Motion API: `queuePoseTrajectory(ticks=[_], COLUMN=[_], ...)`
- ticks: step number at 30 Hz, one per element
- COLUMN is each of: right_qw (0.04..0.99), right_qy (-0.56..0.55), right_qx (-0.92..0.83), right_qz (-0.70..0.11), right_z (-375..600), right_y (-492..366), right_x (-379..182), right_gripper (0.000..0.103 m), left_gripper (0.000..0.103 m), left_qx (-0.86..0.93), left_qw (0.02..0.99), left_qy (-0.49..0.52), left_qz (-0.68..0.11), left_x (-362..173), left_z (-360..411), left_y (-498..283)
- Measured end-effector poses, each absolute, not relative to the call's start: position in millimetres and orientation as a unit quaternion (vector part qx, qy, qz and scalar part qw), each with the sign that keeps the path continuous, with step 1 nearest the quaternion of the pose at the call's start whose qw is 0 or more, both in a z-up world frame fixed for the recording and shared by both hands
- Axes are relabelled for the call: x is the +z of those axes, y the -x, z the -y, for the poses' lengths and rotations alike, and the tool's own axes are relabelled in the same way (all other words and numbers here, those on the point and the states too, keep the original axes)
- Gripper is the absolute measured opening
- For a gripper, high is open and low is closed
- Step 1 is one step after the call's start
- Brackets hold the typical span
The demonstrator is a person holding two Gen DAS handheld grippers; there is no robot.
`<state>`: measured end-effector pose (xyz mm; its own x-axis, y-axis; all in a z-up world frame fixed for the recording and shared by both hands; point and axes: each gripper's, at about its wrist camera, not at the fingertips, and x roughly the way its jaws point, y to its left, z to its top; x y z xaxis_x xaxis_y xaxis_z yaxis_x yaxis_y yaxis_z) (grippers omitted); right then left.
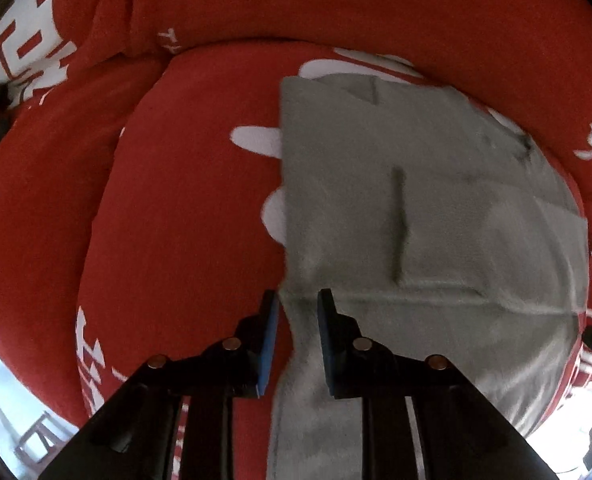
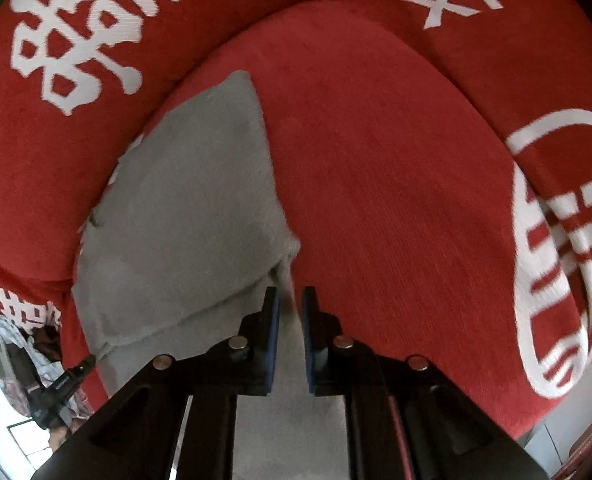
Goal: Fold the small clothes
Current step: 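Open both grippers and move them back to the sweatshirt hem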
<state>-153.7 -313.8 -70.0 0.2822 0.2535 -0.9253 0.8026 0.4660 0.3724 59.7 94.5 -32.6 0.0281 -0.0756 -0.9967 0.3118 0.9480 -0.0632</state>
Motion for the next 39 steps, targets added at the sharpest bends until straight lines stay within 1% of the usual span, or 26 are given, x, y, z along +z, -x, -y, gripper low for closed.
queuePoseTrajectory(ticks=[4,5,6,7,8,10,11,12,14,17,26,32,36,39], right_qw=[0.647,0.649,0.652,0.654,0.655,0.658,0.658,0.659,0.663,0.668,0.676,0.682,0.691,0.693], right_qy=[-0.46,-0.454,-0.449,-0.446,-0.444,-0.438,-0.437,-0.436,-0.43,-0.428,-0.402,-0.395,-0.383,-0.376], right_qx=[-0.207,-0.204,-0.2,-0.195,-0.192,-0.184,-0.183,-0.18,-0.172,-0.167,-0.156,-0.147,-0.121,-0.091], right_qz=[-0.572,-0.575,-0.578,-0.579,-0.581,-0.584,-0.585,-0.586,-0.588,-0.586,-0.597,-0.598,-0.601,-0.609], right_z=[294,288,281,276,271,259,254,250,241,234,229,242,251,258], right_y=[157,157,156,155,154,151,150,148,145,142,137,137,133,131], right_x=[-55,-51,-47,-43,-41,-37,-36,-35,-32,-29,-32,-36,-37,-42], right_gripper=[0.017,0.017,0.017,0.017,0.019,0.025,0.035,0.04,0.042,0.049,0.051,0.051,0.051,0.051], left_gripper=[0.023,0.051,0.095,0.103,0.103,0.103,0.103,0.103,0.103,0.103,0.103,0.103,0.103,0.103], left_qx=[-0.132,-0.133,-0.133,-0.132,-0.133,-0.144,-0.145,-0.148,-0.149,-0.153,-0.135,-0.11,-0.107,-0.101], left_qw=[0.712,0.71,0.711,0.722,0.736,0.737,0.738,0.738,0.738,0.734,0.728,0.71,0.709,0.708], left_qy=[-0.12,-0.125,-0.127,-0.125,-0.127,-0.134,-0.136,-0.139,-0.147,-0.149,-0.163,-0.204,-0.206,-0.184], left_qz=[-0.679,-0.68,-0.679,-0.668,-0.651,-0.646,-0.645,-0.644,-0.642,-0.645,-0.652,-0.665,-0.666,-0.675], left_x=[-17,-14,-13,-6,3,13,17,20,24,23,13,-5,-4,-2], left_z=[-86,-90,-84,-84,-82,-80,-76,-74,-70,-64,-42,-26,-18,-16], left_y=[-38,-39,-41,-38,-34,-28,-26,-24,-21,-25,-22,-17,-5,6])
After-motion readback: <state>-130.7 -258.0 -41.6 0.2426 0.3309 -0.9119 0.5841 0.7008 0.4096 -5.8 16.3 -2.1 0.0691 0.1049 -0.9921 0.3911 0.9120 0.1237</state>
